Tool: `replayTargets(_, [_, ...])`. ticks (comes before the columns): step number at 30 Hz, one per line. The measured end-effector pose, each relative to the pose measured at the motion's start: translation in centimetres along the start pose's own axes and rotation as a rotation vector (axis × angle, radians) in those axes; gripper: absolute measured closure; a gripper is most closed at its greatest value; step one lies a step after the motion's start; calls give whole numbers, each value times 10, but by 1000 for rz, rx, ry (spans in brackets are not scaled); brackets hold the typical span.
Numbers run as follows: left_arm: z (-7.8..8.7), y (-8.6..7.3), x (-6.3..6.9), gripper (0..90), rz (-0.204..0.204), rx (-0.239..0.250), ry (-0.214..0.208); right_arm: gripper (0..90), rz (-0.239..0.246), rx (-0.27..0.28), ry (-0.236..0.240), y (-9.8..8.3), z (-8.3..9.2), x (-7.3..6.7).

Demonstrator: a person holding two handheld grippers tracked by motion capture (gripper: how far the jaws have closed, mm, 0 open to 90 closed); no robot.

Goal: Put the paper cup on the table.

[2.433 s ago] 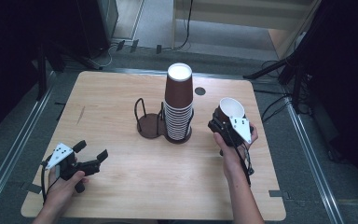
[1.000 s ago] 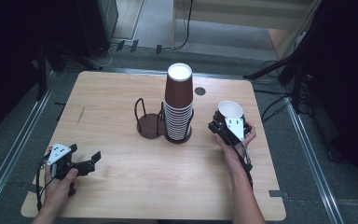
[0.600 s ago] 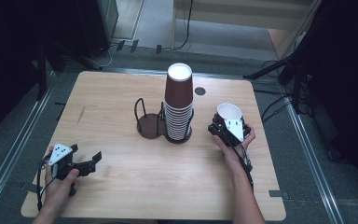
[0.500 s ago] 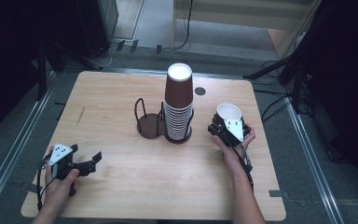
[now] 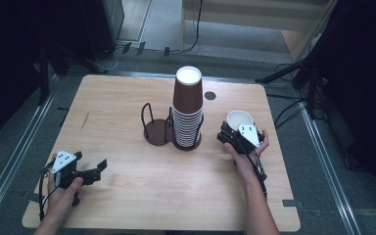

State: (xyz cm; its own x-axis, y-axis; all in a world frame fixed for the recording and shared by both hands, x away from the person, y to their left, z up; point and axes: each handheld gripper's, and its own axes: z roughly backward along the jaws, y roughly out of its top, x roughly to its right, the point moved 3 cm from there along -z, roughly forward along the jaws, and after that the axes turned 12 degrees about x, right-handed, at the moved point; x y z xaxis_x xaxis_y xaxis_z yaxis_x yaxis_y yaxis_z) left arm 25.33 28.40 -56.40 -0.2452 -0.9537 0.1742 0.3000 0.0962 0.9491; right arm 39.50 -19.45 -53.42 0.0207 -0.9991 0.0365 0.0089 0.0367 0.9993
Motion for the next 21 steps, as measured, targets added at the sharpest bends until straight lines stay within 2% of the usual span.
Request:
replayTargets(3, [0, 0, 0, 0, -1, 0, -1, 0, -30, -5, -5, 5, 3, 0])
replayTargets(13, [0, 0, 1, 0, -6, 4, 5, 0, -26, 34, 34, 21, 17, 0])
replayTargets(15, [0, 0, 1, 0, -8, 3, 6, 0, -42, 38, 44, 24, 20, 1])
replayTargets(21, [0, 0, 1, 0, -12, 2, 9, 0, -43, 59, 64, 32, 30, 2])
